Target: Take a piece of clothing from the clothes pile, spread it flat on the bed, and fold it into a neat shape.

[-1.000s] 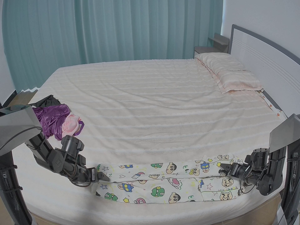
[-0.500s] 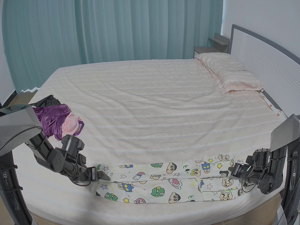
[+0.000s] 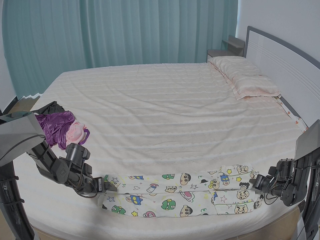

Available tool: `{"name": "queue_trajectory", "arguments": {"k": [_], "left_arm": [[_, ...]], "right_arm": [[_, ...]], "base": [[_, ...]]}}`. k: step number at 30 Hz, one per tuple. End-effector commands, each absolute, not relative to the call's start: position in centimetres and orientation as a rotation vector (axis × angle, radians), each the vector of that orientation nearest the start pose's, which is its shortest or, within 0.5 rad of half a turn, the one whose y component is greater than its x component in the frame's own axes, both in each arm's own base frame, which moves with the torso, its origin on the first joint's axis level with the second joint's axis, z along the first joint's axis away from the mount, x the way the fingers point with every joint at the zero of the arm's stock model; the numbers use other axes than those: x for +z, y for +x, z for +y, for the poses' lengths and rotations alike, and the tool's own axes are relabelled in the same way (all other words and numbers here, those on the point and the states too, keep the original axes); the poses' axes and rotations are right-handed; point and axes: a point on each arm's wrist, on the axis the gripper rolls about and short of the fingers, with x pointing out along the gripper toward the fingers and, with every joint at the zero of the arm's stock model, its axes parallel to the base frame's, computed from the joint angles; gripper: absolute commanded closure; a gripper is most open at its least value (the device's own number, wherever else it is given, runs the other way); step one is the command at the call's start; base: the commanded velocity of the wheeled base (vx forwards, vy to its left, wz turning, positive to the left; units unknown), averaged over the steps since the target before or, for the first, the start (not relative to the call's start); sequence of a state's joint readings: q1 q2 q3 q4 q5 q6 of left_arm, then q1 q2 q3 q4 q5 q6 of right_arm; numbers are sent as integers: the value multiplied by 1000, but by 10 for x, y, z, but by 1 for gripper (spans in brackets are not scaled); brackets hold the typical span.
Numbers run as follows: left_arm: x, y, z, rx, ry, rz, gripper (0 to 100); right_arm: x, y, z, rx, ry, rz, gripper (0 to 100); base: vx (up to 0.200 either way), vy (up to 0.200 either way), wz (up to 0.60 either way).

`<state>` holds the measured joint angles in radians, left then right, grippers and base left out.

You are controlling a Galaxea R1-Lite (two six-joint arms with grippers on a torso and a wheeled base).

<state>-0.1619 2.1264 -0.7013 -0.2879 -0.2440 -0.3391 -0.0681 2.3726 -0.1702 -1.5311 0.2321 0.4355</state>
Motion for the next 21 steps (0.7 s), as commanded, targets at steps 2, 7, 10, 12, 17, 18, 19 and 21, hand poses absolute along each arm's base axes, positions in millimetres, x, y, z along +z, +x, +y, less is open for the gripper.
{"name": "queue_trajectory", "arguments": {"k": [2,7,10,12,17,18,19,21], "left_arm": [[11,297,-48,-147,-383,1162,0],[26,295,-40,-124,-462,1122,0],[27,293,-37,-122,-490,1125,0],[26,293,-38,-106,-512,1132,0],[23,293,-42,-101,-517,1145,0],[21,293,-44,-103,-511,1152,0],[21,293,-45,-105,-510,1152,0],[21,292,-46,-107,-510,1157,0]], "right_arm": [[-39,252,-13,9,517,681,0],[-23,244,-17,0,521,637,0],[-7,235,-18,-8,521,600,0],[4,227,-18,-21,515,575,0],[29,214,-12,-179,546,469,0],[32,214,-9,-227,563,444,0],[33,213,-8,-264,573,423,0],[34,213,-5,-310,589,405,0]], "base": [[0,0,0],[0,0,0],[0,0,0],[0,0,0],[0,0,0],[0,0,0],[0,0,0],[0,0,0]]}}
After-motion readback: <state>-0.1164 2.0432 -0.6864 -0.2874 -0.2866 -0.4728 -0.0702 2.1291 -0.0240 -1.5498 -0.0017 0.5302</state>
